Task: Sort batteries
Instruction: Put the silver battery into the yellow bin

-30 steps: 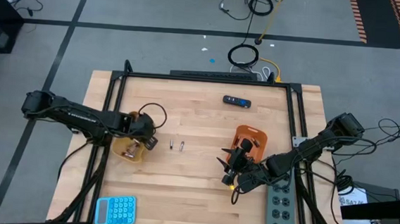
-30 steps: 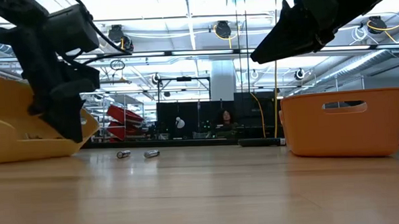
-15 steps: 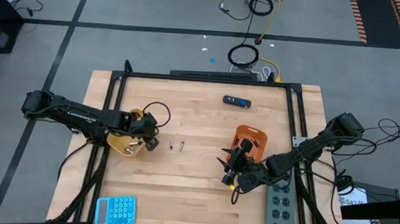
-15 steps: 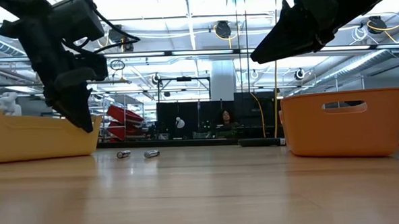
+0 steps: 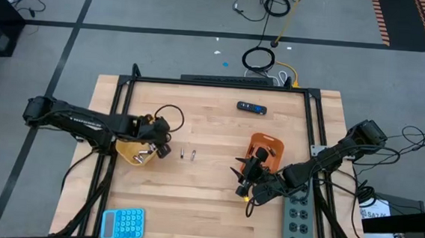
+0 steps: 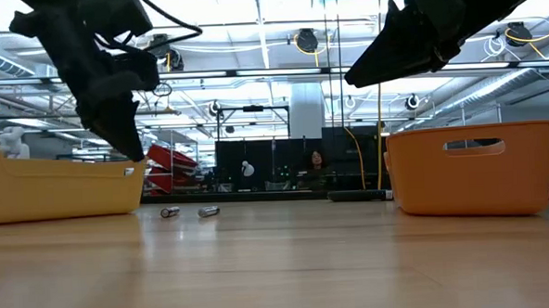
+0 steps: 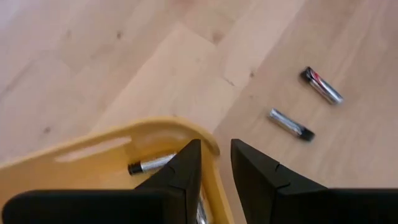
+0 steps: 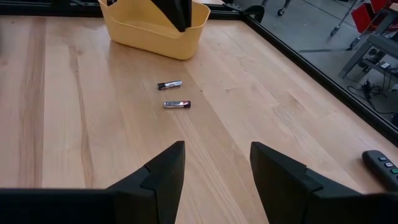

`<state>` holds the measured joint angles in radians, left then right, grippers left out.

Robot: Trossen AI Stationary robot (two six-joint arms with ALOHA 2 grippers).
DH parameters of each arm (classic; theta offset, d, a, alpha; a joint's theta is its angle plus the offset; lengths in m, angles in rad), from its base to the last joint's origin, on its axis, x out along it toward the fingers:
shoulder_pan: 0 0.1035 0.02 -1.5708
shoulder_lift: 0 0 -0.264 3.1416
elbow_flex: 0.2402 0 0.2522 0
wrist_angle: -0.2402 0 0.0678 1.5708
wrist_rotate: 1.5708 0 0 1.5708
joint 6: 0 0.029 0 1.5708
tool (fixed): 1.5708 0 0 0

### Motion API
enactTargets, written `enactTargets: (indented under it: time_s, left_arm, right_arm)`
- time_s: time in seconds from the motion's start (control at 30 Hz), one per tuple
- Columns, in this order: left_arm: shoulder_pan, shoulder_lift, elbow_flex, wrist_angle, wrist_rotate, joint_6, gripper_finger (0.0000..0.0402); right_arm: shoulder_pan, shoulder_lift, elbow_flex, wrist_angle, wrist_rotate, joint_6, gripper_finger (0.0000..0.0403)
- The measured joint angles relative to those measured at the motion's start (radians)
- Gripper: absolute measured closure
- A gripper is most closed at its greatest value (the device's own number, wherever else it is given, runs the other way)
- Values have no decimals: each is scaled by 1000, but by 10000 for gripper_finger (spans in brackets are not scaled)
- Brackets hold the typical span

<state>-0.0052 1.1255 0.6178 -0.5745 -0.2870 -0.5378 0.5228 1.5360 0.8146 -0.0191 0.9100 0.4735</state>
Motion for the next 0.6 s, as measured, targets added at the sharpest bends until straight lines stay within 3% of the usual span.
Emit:
enactTargets:
  time_s: [0.2, 0.37, 0.6]
  left_arm:
    - [-8, 0, 62, -95, 60, -41, 306]
    - [-61, 5, 131, -83, 147, -48, 306]
    - [-137, 153, 147, 14, 187, -13, 306]
  right_arm:
    - [0, 0, 0, 0, 0, 4, 229]
    - [1, 0, 0, -14, 0, 13, 229]
    - [-14, -1, 0, -5, -28, 13, 229]
